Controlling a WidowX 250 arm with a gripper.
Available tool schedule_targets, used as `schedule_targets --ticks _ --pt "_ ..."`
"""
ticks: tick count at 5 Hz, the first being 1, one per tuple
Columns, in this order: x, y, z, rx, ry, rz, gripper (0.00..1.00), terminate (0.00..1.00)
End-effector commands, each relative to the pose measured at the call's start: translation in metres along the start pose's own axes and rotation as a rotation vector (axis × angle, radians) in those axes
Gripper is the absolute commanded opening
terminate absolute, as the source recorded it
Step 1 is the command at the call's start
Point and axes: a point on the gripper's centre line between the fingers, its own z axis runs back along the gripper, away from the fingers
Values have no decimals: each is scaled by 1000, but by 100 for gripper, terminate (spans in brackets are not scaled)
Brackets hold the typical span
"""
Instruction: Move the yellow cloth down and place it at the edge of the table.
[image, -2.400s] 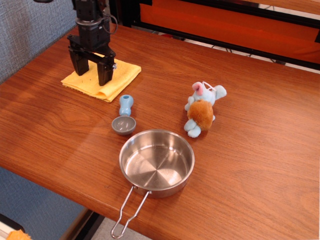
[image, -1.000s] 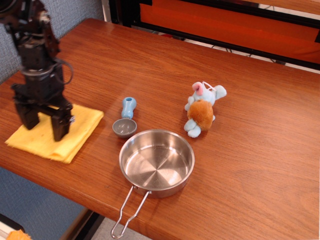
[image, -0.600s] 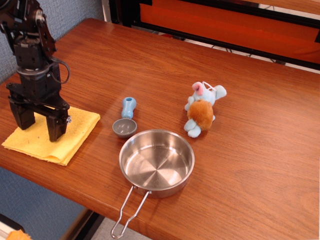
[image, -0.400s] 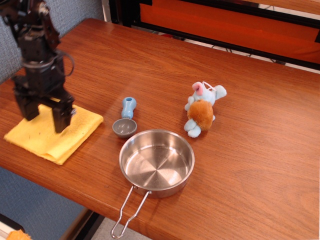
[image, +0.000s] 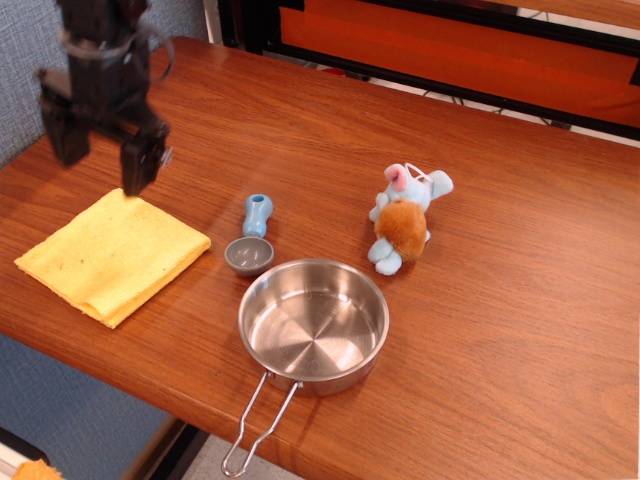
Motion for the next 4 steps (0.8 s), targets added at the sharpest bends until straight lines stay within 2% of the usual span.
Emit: schedule_targets --ticks 1,2,3,4 --pt "13 -36 52 -33 -64 -75 100 0" --pt "31 -82 71 -85 -132 -123 100 0" --pt "56 -130 92 -81 -197 -142 100 0" --pt "75 -175 106 -161 -262 -92 100 0"
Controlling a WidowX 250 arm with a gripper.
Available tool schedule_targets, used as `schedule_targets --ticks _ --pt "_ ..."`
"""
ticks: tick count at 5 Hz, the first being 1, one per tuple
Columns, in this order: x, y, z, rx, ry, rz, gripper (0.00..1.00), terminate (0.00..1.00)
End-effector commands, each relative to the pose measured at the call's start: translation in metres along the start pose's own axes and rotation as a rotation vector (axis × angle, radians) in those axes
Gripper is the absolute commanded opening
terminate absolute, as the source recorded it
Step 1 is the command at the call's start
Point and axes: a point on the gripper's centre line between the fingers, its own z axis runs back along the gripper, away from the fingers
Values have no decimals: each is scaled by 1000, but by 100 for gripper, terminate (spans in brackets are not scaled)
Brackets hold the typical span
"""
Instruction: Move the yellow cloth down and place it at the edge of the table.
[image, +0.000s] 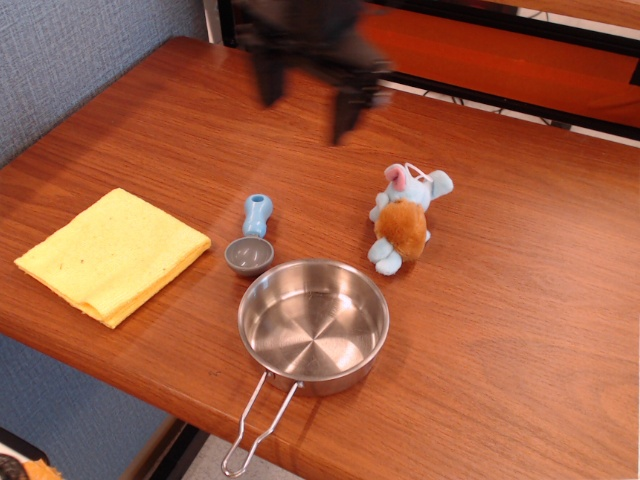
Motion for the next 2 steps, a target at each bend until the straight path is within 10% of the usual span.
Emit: schedule_targets --ticks 1,2 --pt "40 -43 23 -141 -167 106 100 0" --pt "62 -45 17 -173 -173 102 100 0"
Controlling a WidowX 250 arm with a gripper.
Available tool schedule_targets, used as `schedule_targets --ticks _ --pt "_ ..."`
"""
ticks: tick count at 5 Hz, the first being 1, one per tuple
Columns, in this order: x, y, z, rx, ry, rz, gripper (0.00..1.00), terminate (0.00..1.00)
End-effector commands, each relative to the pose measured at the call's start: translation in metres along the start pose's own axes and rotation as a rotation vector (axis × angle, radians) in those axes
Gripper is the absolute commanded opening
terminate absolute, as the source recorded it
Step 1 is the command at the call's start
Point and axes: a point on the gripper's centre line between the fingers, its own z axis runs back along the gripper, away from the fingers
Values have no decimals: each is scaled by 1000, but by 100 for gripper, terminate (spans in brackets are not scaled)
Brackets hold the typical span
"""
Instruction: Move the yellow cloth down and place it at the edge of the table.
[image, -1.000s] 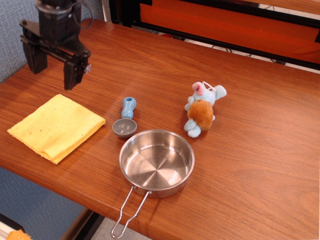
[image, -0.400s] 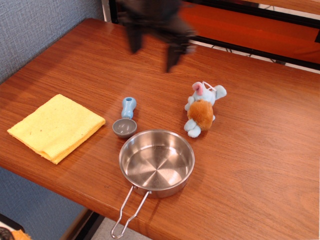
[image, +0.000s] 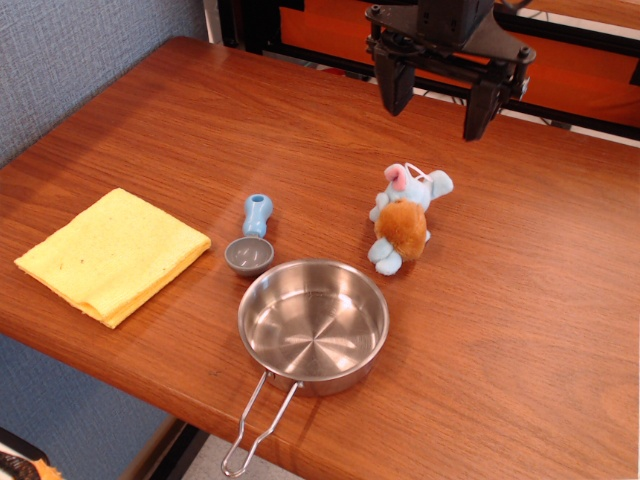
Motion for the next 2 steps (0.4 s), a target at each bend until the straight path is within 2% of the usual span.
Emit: schedule_targets --ticks 1,2 --pt "19 2 14 -30 -53 5 100 0" --pt "19 2 14 -30 -53 5 100 100"
